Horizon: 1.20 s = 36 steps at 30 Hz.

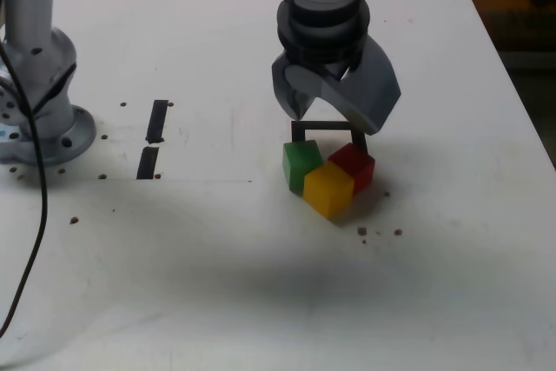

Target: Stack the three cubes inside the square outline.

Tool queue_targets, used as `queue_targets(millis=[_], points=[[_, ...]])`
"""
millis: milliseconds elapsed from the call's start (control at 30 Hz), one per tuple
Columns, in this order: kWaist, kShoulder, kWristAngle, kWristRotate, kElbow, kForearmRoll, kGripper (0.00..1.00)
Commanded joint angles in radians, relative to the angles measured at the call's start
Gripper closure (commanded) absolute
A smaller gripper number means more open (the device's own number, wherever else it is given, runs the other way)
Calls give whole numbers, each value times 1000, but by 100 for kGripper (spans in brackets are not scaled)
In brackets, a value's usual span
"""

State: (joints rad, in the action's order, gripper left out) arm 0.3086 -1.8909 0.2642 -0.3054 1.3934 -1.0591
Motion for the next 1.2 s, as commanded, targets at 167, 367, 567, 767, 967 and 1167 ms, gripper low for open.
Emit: queue_targets(millis=[167, 367, 567, 767, 967, 1167], points=[[32, 0, 11, -21, 15, 2, 4], [53, -17, 11, -28, 26, 7, 4], [77, -83, 3, -27, 62, 23, 3], [84, -123, -1, -27, 90, 24, 4], [84, -137, 0, -26, 90, 20, 4], [84, -137, 22, -22, 103, -9, 4]])
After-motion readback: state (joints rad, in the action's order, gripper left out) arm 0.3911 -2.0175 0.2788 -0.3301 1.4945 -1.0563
